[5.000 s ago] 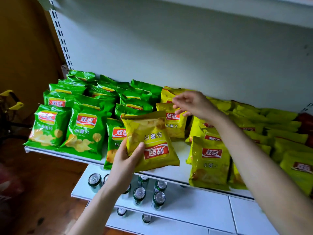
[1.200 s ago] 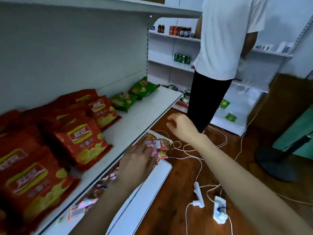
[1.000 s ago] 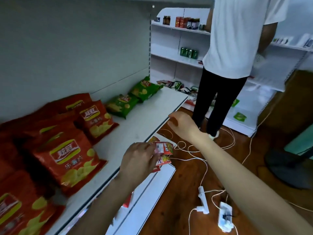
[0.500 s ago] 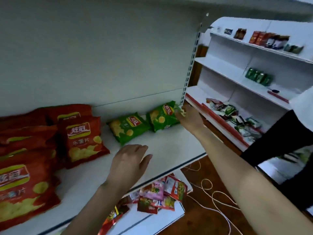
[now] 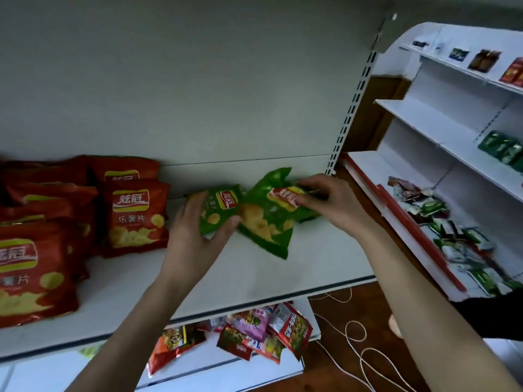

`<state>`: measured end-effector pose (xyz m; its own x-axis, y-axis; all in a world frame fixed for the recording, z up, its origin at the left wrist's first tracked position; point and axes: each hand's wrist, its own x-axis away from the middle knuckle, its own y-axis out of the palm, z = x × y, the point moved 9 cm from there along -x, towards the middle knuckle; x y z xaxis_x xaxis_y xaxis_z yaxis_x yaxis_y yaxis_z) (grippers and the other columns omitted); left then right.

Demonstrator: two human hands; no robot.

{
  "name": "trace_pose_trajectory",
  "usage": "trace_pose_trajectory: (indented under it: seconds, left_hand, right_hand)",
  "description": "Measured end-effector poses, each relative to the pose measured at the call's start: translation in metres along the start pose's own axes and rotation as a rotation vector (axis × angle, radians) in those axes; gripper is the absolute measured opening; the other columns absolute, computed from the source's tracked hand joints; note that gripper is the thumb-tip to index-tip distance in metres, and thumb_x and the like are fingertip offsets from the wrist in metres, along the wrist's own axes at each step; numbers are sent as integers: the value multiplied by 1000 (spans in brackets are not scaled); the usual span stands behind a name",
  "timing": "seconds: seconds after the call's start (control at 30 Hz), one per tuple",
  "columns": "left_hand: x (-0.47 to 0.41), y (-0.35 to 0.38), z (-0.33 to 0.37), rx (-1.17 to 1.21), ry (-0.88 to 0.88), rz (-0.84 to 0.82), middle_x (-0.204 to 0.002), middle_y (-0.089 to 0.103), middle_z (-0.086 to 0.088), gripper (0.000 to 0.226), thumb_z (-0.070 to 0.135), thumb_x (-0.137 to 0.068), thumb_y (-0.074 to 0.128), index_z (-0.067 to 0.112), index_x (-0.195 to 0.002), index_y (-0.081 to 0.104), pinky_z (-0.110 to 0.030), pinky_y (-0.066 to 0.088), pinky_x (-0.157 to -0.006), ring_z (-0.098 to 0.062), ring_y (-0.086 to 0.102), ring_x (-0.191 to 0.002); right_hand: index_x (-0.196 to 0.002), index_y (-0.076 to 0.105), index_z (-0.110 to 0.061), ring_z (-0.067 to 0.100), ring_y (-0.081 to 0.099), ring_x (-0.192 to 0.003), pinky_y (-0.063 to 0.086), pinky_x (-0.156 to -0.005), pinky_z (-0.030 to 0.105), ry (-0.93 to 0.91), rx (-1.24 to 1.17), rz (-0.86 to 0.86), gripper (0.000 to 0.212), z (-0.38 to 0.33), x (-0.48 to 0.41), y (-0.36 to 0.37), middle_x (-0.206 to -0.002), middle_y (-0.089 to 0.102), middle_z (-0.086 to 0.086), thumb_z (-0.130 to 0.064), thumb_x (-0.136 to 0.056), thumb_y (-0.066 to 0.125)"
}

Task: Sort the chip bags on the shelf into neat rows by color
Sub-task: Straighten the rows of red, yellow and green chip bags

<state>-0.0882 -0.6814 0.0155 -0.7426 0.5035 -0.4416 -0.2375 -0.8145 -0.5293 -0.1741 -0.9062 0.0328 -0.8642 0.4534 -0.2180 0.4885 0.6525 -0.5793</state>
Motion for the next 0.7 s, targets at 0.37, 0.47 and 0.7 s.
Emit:
trace_pose_trajectory:
  seconds: [0.37, 0.47, 0.7]
  left_hand:
    - [44, -40, -57, 389, -405, 64, -92, 62, 14, 31, 8, -85, 65, 31, -102, 52, -15, 53, -60, -5, 65, -79]
    - [55, -60, -68, 389, -482, 139, -89, 57, 14, 36, 9, -85, 64, 28, -108, 45, -11, 50, -52, -1, 58, -73]
    - [56, -72, -82, 473, -569, 199, -94, 57, 9, 34, 12, -91, 57, 23, -119, 41, -11, 49, -51, -4, 58, -78]
  right_hand:
    - [-126, 48, -5, 26, 51, -116, 40, -87, 29, 244, 61, -145, 55, 14, -54, 115, -126, 55, 11, -45, -90, 53]
    - [-135, 36, -7, 30, 47, -123, 39, -97, 36, 255, 266, -254, 74, 37, -63, 158, -134, 49, 13, -53, -82, 59]
    - [-127, 47, -4, 24, 54, -111, 41, -84, 24, 173, 70, -109, 50, 26, -57, 113, -125, 56, 12, -17, -83, 67]
